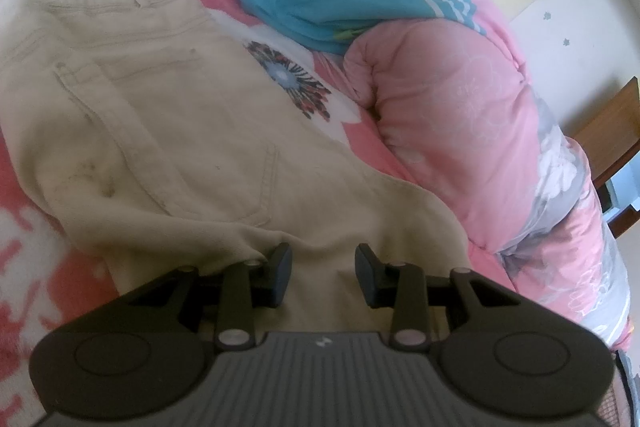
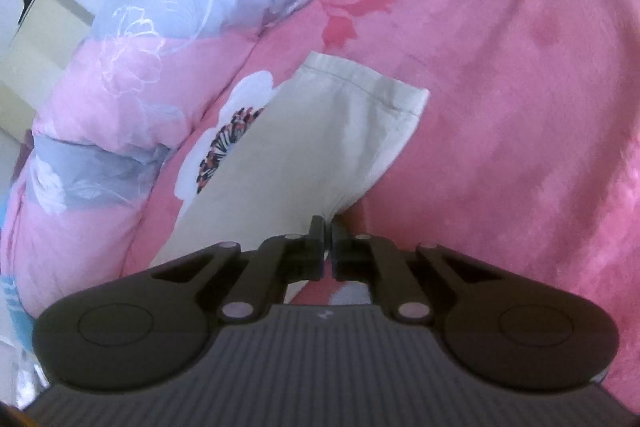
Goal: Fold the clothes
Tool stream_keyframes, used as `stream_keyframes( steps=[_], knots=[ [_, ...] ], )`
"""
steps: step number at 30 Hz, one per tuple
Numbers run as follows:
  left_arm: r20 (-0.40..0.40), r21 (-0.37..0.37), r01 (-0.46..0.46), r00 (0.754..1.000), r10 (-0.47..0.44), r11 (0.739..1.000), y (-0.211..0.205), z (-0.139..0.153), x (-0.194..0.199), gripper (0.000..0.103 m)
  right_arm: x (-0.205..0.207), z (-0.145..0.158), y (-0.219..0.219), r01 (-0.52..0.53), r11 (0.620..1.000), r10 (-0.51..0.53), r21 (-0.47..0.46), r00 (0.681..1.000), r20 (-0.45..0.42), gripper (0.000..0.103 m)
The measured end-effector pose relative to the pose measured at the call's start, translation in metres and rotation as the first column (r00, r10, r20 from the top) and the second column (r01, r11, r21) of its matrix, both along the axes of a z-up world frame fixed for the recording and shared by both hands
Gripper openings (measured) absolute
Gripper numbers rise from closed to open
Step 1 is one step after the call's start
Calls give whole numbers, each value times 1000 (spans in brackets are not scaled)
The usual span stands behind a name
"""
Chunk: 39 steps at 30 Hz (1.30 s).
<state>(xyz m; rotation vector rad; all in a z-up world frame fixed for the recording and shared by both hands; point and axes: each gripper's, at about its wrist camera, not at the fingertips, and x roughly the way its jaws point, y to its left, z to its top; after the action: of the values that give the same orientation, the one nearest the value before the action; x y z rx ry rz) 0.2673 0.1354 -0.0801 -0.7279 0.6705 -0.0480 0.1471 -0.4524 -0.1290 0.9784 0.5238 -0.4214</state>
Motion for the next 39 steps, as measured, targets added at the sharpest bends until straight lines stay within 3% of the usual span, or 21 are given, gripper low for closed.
stream_keyframes(
  steps=[3, 5, 10, 11, 13, 15, 18, 20, 22, 25, 28, 33, 39],
  knots=[
    [-1, -4, 0, 1000, 0, 1000, 1, 0, 0, 36, -4, 9, 3, -8, 1000, 8, 5, 1000, -30, 6],
    [0, -1, -2, 1000, 2, 1000, 1, 0, 0, 36, -7, 21, 14, -39, 999, 37, -33, 997, -61, 17],
    [0, 8, -2, 1000, 2, 1000, -1, 0, 0, 37, -3, 53, 78, -266, 955, 264, -132, 964, -35, 19],
    [0, 5, -1, 1000, 1, 1000, 0, 0, 0, 37, 3, 59, 99, -345, 925, 345, -159, 938, -30, 21],
    [-1, -2, 0, 1000, 0, 1000, 1, 0, 0, 37, 17, 68, 141, -510, 838, 515, -195, 857, -27, 24],
    [-2, -4, 1, 1000, -1, 1000, 1, 0, 0, 37, 35, 70, 186, -670, 719, 681, -187, 732, -5, 29],
    [-2, -4, 2, 1000, -2, 1000, 1, 0, 0, 37, 58, 66, 240, -802, 573, 816, -167, 578, 19, 33],
    [-3, -9, 3, 1000, -3, 1000, 2, 0, 0, 37, 75, 59, 267, -845, 515, 855, -141, 518, 22, 33],
    [-3, -13, 3, 1000, -3, 1000, 2, 0, 0, 37, 89, 51, 283, -871, 481, 876, -100, 481, 27, 33],
    [-4, -14, 3, 1000, -3, 1000, 3, 0, 1, 37, 106, 40, 300, -891, 451, 892, -51, 451, -4, 33],
    [-4, -11, -1, 1000, 1, 1000, 3, -1, 1, 37, 107, 36, 309, -911, 412, 911, -20, 411, 31, 32],
    [-4, -13, -2, 1000, 2, 1000, 3, -1, 1, 37, 97, 46, 326, -939, 334, 942, -89, 330, 55, 25],
    [-3, -8, -4, 1000, 4, 1000, 3, -1, 1, 37, 90, 55, 320, -945, 308, 942, -113, 286, 178, 17]
  ],
)
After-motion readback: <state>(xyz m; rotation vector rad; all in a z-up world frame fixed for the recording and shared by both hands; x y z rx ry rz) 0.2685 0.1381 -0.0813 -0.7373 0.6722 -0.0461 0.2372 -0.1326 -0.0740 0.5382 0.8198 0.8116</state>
